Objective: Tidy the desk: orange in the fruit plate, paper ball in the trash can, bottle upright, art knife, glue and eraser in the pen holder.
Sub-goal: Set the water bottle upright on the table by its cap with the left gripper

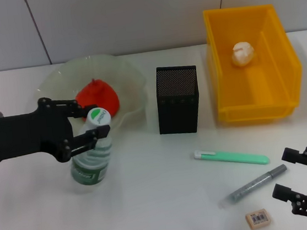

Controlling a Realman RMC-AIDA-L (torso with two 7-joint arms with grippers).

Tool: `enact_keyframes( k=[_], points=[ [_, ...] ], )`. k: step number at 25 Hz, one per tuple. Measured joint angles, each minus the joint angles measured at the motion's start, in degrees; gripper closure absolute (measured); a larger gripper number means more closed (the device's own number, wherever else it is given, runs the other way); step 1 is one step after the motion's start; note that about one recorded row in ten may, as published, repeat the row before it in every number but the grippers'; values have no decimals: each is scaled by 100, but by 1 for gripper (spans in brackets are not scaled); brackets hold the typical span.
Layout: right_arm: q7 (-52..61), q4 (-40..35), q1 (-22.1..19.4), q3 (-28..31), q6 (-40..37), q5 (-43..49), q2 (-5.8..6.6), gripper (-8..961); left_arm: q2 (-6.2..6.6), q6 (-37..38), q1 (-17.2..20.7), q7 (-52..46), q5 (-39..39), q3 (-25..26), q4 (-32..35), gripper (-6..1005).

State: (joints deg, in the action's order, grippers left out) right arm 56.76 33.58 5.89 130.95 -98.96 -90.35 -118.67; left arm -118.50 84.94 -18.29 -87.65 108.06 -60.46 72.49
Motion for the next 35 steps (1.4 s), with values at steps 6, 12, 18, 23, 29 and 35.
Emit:
enact_keyframes(
  k=[6,12,18,23,29,35],
  points=[
    [16,0,18,0,-69,0,2,132,-3,-33,98,-43,-115,198,-75,560],
    [19,0,40,0,-71,0,4,132,11,-12,104,-74,-396,363,-350,559],
    [19,0,65,1,-71,0,12,133,12,-37,107,-76,-421,381,-442,561],
    [26,0,77,10,-71,45,12,133,12,46,82,-85,-417,373,-447,563],
    [86,0,99,30,-70,59,14,131,11,22,53,-92,-385,341,-447,540],
    [180,63,97,22,-75,63,17,132,7,14,53,-91,-398,349,-447,490]
  ],
)
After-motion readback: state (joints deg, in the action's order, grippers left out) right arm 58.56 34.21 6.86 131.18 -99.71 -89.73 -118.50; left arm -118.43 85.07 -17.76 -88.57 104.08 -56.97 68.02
